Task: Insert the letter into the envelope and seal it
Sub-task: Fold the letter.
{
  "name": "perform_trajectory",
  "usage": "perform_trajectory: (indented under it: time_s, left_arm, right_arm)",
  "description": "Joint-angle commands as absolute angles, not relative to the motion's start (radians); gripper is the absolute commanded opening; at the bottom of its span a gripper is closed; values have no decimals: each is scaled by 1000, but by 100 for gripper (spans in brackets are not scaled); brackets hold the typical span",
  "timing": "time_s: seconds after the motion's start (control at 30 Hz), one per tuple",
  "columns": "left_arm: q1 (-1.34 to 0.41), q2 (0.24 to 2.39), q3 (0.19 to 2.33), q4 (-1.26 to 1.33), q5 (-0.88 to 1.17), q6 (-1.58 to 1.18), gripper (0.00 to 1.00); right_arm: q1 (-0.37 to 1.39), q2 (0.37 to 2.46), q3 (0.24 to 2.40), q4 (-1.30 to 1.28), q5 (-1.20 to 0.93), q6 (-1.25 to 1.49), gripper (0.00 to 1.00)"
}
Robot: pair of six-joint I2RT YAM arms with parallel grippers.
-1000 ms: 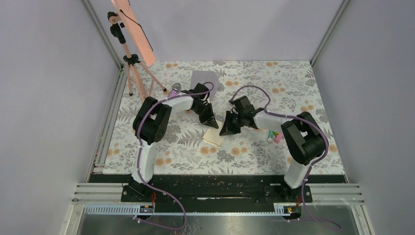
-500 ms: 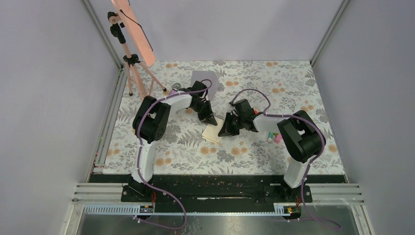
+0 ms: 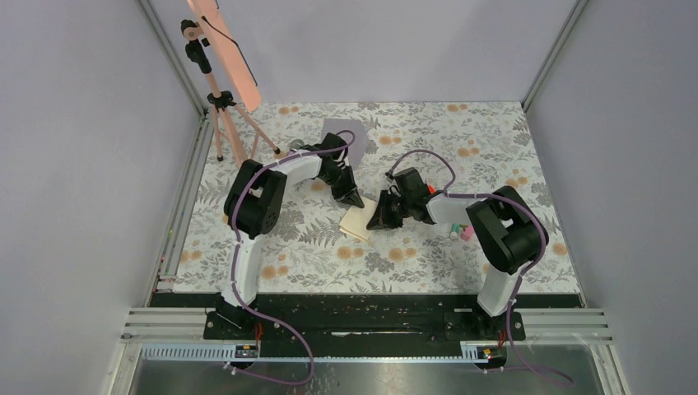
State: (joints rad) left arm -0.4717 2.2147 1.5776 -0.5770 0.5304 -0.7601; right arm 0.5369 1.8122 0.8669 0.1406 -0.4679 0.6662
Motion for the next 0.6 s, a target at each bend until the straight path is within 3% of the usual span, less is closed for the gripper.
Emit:
perform_trajectory:
  time_s: [0.0, 0.13, 0.4, 0.57]
  left_arm:
    - [-442, 2266, 1590, -578, 412, -720, 0]
    - [-440, 2264, 1591, -580, 413, -719, 0]
    - [-439, 2261, 1578, -586, 431, -703, 0]
    - [-439, 2261, 1578, -586, 432, -701, 0]
  right_arm:
    - [545, 1777, 863, 158, -445, 642, 6]
    - [546, 1847, 890, 99, -447, 644, 4]
    - [549, 1686, 825, 147, -423, 639, 6]
    - [549, 1773, 803, 152, -429, 637, 6]
